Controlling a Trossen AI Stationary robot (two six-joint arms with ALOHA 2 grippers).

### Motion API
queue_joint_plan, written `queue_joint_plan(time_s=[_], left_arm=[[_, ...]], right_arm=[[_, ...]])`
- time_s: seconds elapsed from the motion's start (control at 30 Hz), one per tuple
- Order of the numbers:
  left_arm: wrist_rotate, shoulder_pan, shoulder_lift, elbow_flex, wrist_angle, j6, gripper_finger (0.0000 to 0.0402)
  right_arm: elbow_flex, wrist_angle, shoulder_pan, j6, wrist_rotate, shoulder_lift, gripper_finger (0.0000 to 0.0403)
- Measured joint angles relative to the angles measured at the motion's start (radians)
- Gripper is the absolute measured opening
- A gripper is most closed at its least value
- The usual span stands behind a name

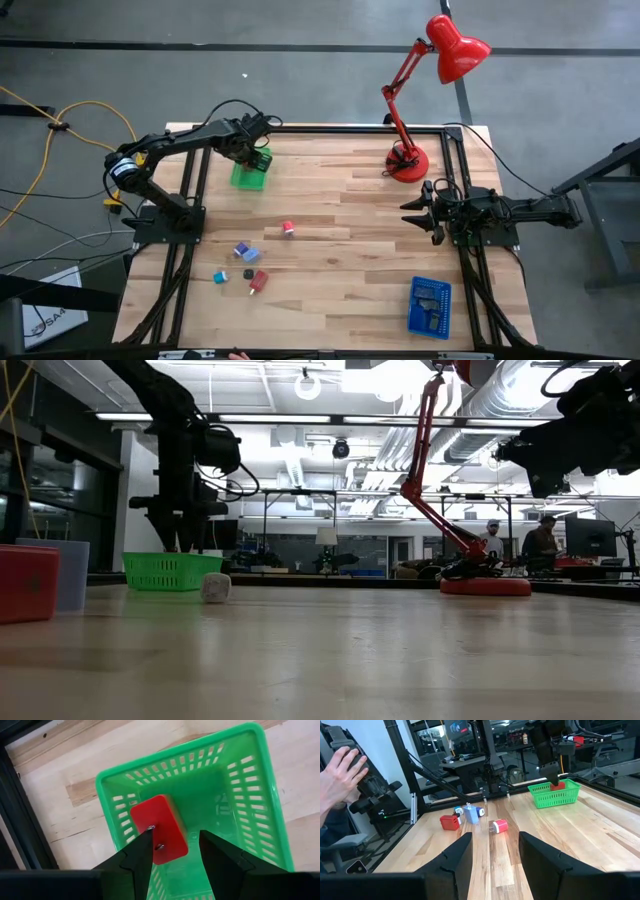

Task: Pick & Place Office items
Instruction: Put the top red charger adapter into the green bin, then put the pink charger adapter into the green bin

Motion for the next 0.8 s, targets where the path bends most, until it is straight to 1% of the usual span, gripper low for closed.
queue_joint_plan(time_s=[0.2, 0.5, 0.67, 0.8], left_arm=[[-0.001, 0.004, -0.013, 0.0, 0.021, 0.078, 0.0152], [-0.002, -0.001, -0.142, 0.003, 0.05, 0.172, 0.0152], [0.004, -0.07, -0.186, 0.003, 0.051, 0.187, 0.0153], [0.053, -0.15, -0.2, 0.003, 0.051, 0.261, 0.0153]], right_arm=[[0.0, 0.0, 0.0, 0.0, 0.0, 0.0, 0.0146], [0.0, 0.0, 0.0, 0.0, 0.0, 0.0, 0.0146], [0.0, 0.0, 0.0, 0.0, 0.0, 0.0, 0.0146], [0.0, 0.0, 0.0, 0.0, 0.0, 0.0, 0.0146]])
